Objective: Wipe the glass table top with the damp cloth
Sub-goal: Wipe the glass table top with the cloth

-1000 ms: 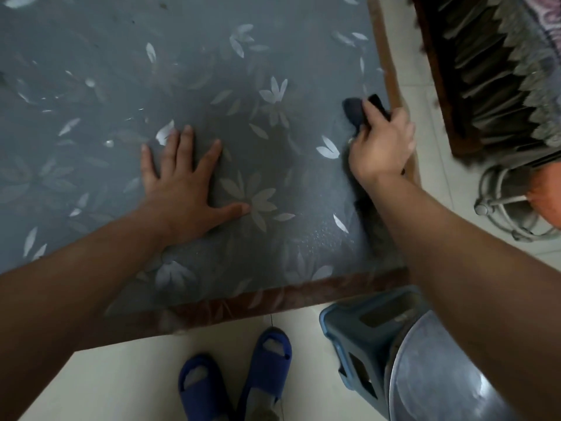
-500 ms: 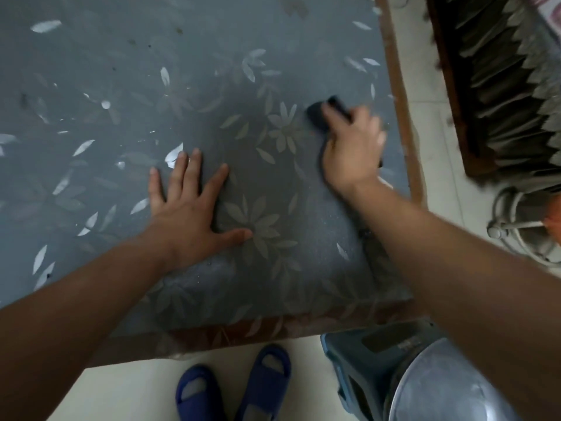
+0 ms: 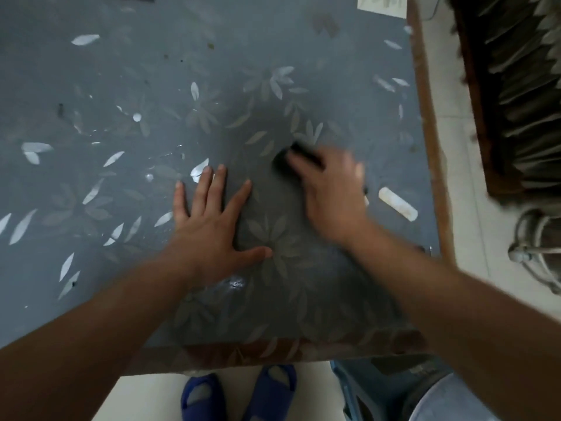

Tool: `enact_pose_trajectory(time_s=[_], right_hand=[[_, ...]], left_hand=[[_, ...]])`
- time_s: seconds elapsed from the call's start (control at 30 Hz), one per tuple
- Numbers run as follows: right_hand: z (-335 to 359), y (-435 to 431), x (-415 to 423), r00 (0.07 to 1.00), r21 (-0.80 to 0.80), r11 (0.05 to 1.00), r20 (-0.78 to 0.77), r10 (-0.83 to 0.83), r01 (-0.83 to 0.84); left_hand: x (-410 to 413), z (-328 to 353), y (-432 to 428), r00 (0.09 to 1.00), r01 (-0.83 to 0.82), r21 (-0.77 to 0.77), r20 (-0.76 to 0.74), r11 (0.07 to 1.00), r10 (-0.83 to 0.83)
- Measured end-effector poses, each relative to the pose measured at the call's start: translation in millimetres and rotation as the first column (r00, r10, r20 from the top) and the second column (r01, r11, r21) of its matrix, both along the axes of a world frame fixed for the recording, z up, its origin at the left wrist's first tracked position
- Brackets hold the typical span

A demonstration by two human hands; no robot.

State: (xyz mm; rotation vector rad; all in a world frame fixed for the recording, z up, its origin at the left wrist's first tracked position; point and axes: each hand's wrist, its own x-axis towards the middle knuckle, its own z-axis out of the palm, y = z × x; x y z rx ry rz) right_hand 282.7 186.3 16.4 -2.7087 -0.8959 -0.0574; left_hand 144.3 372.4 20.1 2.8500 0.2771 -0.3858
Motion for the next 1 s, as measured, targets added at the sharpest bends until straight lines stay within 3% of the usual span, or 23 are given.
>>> enact_pose_trajectory(time_s=[0.1,0.13,0.2,0.27,0.3,0.47,0.53,0.6,0.67,0.73,0.8,0.9,1.0], right_hand=[[5.1,-33.7,-36.6,0.963,-0.036,0.967,-0.103,0.249,-0.254],[5.6,-45.3,-23.1,0.975,-0.071,0.973,-0.069,0.213,-0.218],[4.9,-61.8,14.1,0.999,-0.080,0.996,0.031,-0.023,0.025],[5.8,-58.7,25.9,0.962,-0.031,0.961,-0.002,-0.274,0.274],[5.6,-48.5,12.0,0.947,-0.024,0.947,-0.009,-0.320,0.319],[4.5,-16.6,-136.5,0.994,-0.051,0.996,-0.078,-0.079,0.075],[7.1,-26.2,-150.9,0.995,-0.091,0.995,-0.086,-0.056,0.048],[7.4,-41.9,-149.5,0.985,-0.140,0.977,-0.040,-0.170,0.163],[8.8,-51.7,-155.1,0.915,-0.088,0.914,-0.051,-0.401,0.396],[11.1,-31.2,-179.5,0.849,-0.036,0.855,-0.100,-0.518,0.517],[11.0,13.2,-218.4,0.884,-0.032,0.895,-0.139,-0.445,0.446],[7.3,76.1,-263.0,0.941,-0.029,0.952,-0.145,-0.306,0.306],[5.5,95.5,-251.2,0.946,-0.027,0.956,-0.141,-0.293,0.293]], left_hand=[[1.7,3.2,-0.3,1.000,0.006,-0.012,-0.013,1.000,-0.006],[1.9,4.4,-1.0,1.000,0.010,-0.019,-0.017,1.000,-0.010],[2.7,5.0,-2.1,0.999,0.019,-0.022,-0.030,1.000,-0.019],[3.5,6.0,-1.7,0.999,0.018,-0.020,-0.047,1.000,-0.019],[4.4,6.9,-0.8,0.998,0.016,-0.025,-0.057,1.000,-0.017],[8.5,16.4,5.4,0.991,-0.004,-0.168,-0.130,0.986,-0.018],[8.8,19.2,12.6,0.996,-0.015,-0.259,-0.092,0.966,-0.009],[2.2,25.3,25.2,0.999,0.004,-0.391,0.042,0.920,0.014],[-11.0,31.7,45.9,0.981,0.067,-0.451,0.190,0.890,0.022],[-31.2,31.8,71.8,0.954,0.117,-0.373,0.299,0.920,0.000],[-54.8,26.9,97.9,0.945,0.102,-0.196,0.325,0.975,-0.033],[-84.8,17.1,130.4,0.974,0.040,0.012,0.224,0.999,-0.042],[-93.1,6.6,152.3,0.993,0.055,0.073,0.102,0.996,-0.062]])
